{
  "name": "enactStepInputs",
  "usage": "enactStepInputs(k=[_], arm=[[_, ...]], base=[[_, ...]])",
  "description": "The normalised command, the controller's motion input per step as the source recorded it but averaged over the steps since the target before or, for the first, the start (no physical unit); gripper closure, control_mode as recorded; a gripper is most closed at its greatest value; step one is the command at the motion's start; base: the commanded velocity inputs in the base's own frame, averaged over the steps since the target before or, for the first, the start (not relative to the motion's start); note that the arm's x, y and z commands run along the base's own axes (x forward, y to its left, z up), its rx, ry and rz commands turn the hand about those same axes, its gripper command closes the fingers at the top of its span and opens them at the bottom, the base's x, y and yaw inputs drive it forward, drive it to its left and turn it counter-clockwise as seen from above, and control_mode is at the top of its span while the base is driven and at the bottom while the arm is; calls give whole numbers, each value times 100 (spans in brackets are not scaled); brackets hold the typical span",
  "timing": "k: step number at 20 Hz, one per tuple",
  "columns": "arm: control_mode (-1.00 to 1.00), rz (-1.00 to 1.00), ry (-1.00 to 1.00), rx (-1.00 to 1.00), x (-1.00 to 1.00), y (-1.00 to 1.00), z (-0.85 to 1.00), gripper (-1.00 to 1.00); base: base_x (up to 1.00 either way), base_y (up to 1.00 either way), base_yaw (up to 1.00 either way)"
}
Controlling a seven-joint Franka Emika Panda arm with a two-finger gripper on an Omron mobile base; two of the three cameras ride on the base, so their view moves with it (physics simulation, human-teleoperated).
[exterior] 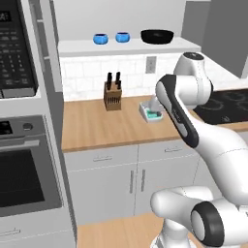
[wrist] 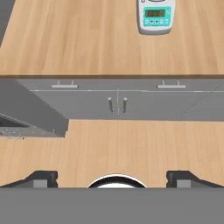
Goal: Gather all objects into one cabinet and sort the glasses and bowls to opposite sides.
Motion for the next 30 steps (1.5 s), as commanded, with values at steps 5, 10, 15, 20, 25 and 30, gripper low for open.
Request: enactStepInputs(k=[5, 10, 15, 20, 25, 30], arm=[[100, 0, 0, 0, 0, 0, 0, -100], [100, 0, 0, 0, 0, 0, 0, -100], [100, 0, 0, 0, 0, 0, 0, -100], [100, 0, 0, 0, 0, 0, 0, -100], [100, 0, 0, 0, 0, 0, 0, -100], [100, 0, 0, 0, 0, 0, 0, -100]], base=[[-10, -68, 2], [-4, -100, 4], [-9, -100, 0], [0, -100, 0], [0, -100, 1], [0, -100, 3]])
